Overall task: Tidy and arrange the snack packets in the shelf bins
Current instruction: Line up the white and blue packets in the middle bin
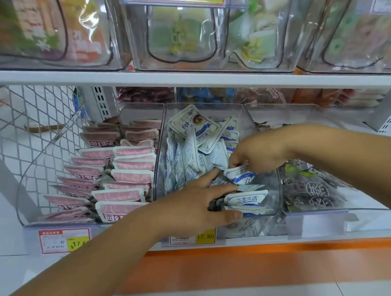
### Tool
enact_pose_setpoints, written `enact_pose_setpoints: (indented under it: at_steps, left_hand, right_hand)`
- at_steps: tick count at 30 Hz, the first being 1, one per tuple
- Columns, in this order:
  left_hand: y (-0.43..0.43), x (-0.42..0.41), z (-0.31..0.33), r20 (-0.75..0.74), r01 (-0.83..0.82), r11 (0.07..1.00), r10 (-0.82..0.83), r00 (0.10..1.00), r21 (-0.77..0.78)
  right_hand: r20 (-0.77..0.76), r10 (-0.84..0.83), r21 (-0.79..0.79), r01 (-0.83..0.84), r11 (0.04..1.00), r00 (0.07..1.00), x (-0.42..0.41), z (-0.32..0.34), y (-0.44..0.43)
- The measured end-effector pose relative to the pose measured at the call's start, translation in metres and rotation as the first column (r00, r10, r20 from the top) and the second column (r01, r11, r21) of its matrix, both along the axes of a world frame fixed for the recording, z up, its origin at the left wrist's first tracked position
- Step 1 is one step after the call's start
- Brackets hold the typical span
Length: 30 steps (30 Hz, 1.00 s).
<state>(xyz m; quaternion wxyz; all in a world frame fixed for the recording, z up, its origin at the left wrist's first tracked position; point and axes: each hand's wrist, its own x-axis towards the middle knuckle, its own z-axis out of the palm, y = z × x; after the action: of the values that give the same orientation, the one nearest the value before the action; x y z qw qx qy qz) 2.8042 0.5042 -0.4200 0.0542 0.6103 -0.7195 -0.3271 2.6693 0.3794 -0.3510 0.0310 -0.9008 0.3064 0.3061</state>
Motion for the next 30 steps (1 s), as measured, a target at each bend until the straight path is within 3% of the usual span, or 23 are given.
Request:
enact_pose_setpoints:
  at_steps: [4, 7, 12, 19, 24, 30]
  left_hand:
    - [-0.002, 0.0, 0.002, 0.027, 0.028, 1.0, -0.028, 0.999, -0.01]
    - [-0.002, 0.0, 0.004, 0.066, 0.058, 0.997, -0.054, 0.996, -0.052]
    - [0.001, -0.001, 0.006, 0.069, 0.073, 0.994, -0.067, 0.995, -0.08]
    - [0.001, 0.0, 0.006, -0.007, 0.012, 0.997, -0.012, 1.0, -0.072]
    - [-0.003, 0.002, -0.001, 0.017, 0.049, 0.992, -0.047, 0.999, -0.118]
    - [-0.006, 0.005, -0.009, 0.075, 0.031, 0.997, -0.026, 0.997, -0.065]
  right_hand:
    - [-0.011, -0.091, 0.159, 0.091, 0.983, 0.996, 0.0, 0.005, -0.009]
    - [0.128, -0.245, 0.269, 0.204, 0.941, 0.961, 0.004, 0.011, -0.023]
    - [0.212, -0.186, 0.126, 0.162, 0.979, 0.959, 0.021, 0.001, -0.031]
    - [0.245, -0.117, 0.123, 0.089, 0.988, 0.962, 0.035, -0.011, -0.047]
    - [0.201, -0.085, 0.114, 0.063, 0.991, 0.976, 0.047, -0.016, -0.054]
    - [0.208, -0.096, 0.098, 0.077, 0.992, 0.973, 0.048, -0.026, -0.058]
